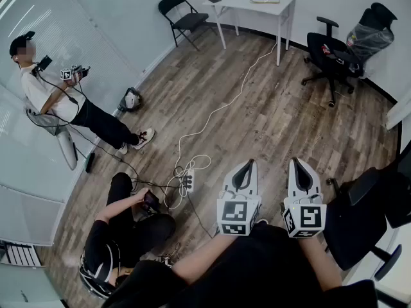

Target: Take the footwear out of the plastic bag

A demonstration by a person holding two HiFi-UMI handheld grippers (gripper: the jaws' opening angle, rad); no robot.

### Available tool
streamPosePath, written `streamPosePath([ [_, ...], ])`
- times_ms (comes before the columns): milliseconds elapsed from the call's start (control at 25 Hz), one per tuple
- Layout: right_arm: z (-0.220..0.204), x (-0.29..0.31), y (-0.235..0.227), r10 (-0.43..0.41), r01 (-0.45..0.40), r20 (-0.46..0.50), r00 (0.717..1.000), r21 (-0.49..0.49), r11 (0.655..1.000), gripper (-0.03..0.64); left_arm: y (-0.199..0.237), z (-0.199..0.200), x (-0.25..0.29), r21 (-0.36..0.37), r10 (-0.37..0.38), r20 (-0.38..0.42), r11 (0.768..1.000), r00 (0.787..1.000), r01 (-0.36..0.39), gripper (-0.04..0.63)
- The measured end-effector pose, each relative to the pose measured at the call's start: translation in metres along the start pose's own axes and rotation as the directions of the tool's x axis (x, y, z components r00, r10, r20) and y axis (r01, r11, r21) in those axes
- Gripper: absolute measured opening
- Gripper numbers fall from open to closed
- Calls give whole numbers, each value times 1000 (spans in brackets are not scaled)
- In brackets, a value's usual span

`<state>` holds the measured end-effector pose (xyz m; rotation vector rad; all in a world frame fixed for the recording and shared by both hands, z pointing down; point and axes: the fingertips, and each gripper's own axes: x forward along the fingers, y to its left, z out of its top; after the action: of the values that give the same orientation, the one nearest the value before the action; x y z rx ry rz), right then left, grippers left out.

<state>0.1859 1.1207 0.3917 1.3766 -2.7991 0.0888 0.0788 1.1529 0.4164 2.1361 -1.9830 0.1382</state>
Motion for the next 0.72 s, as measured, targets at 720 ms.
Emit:
streamPosePath([
  [720,-18,-17,-1,37,-30,-25,999,225,974,17,0,-11,-14,-3,1,-24,1000,1000,-1,20],
])
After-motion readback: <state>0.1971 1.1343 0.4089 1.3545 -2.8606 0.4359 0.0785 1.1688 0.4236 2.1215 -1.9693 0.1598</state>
